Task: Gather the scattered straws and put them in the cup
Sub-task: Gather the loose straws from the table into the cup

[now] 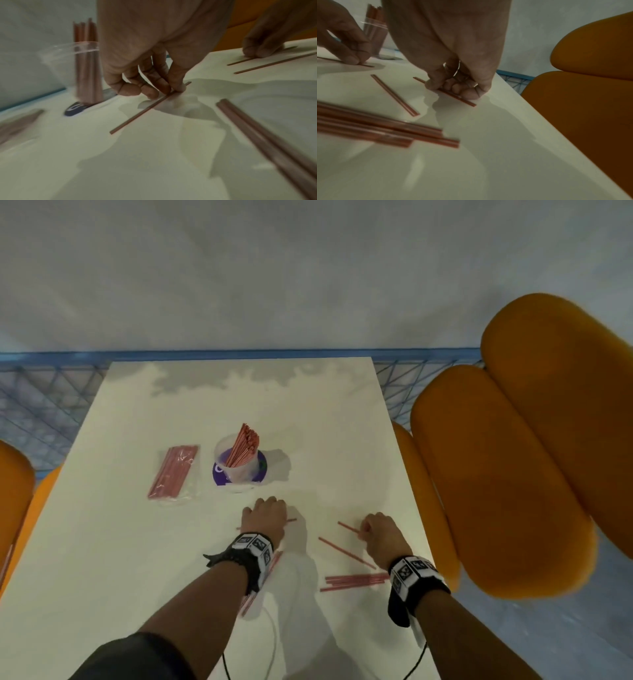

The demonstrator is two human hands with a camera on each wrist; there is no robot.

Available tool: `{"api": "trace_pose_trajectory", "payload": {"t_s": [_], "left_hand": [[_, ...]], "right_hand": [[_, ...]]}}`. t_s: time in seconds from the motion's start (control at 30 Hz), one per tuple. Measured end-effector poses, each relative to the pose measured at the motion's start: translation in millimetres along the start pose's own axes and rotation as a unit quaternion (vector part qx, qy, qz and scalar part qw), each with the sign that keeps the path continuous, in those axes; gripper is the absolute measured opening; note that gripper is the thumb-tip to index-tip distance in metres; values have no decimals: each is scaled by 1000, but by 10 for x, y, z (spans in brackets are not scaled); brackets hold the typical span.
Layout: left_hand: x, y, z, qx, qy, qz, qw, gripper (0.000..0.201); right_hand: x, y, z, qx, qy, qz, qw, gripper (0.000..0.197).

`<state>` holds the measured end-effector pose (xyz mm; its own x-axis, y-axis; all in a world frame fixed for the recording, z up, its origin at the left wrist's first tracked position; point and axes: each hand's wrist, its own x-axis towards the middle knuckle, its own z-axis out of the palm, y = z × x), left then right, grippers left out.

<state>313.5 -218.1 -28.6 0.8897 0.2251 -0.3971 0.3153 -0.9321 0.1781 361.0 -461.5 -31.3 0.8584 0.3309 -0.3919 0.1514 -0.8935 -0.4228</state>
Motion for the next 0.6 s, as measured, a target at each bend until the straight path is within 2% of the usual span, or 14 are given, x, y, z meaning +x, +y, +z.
{"api": "trace_pose_trajectory", "payload": {"t_s": [0.1,0.17,0.2,0.23,0.27,0.33,0.43,0.53,0.6], "left_hand": [[-95,-347,-49,-34,6,-45,998,14],[-292,-563,30,-120,20,-64,990,8],[-430,-629,91,-163,20,-64,984,17],[-588,-669,160,-194,14,-59,979,24],[-743,-687,249,-208,8,-48,977,30],[-1040,-647,420,-211,13,-12,977,36],[-1218,-497,607,-248,80,35,965,18],[-1126,-278,698,-246,105,69,961,17],[-1053,-122,724,-219,98,122,963,17]], "right_hand": [[-25,-141,63,-29,-48,-82,995,3],[-136,-121,92,-44,-97,-133,985,35],[-195,-80,96,-53,-116,-142,982,50],[-243,-25,106,-70,-124,-157,977,57],[-286,40,121,-77,-123,-169,975,55],[-335,144,173,-50,-100,-178,978,37],[-319,126,223,28,-50,-164,985,10],[-205,-33,279,45,-26,-145,988,6],[-102,-180,320,52,-15,-137,989,7]]}}
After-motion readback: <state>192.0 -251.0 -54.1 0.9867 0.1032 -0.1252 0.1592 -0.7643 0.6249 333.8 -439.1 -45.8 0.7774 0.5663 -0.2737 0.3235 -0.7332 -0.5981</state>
